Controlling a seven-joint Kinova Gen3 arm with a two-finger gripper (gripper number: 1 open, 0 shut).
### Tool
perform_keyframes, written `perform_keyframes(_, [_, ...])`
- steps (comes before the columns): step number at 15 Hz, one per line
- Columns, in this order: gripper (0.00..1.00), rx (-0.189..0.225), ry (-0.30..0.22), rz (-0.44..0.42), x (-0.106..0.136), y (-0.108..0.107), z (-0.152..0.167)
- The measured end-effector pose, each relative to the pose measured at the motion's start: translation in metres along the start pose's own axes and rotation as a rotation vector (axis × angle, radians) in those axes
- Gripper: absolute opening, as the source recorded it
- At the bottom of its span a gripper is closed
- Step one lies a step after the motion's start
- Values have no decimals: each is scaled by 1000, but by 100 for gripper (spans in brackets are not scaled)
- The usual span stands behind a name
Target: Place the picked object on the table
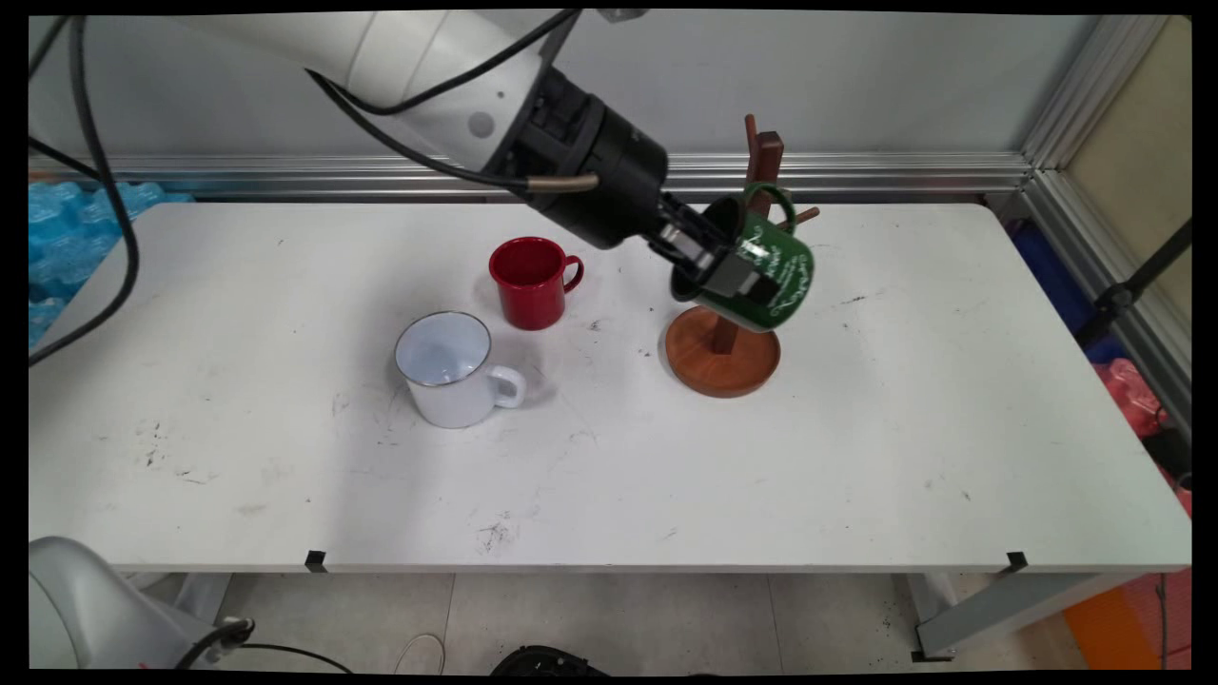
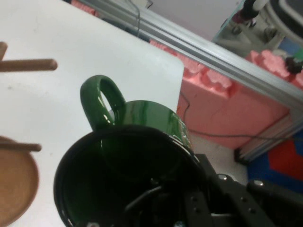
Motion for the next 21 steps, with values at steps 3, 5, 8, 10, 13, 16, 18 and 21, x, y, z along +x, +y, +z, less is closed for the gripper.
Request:
perform_keyframes(3, [0,28,-28,27,-2,4,-8])
perform_keyframes(5, [0,60,-61,52,-4,9,-16])
perform_keyframes(8, [0,95,-101,82,-7,15,-23])
perform_keyframes(10, [0,117,-127,101,-9,18,-25])
perform_keyframes(13, [0,174,-185,138,-12,25,-28])
perform_keyframes(16, [0,233,-246,166,-14,30,-28])
perform_keyframes(18, [0,269,-287,179,-16,33,-26])
perform_keyframes(21, [0,313,-354,189,-22,37,-21])
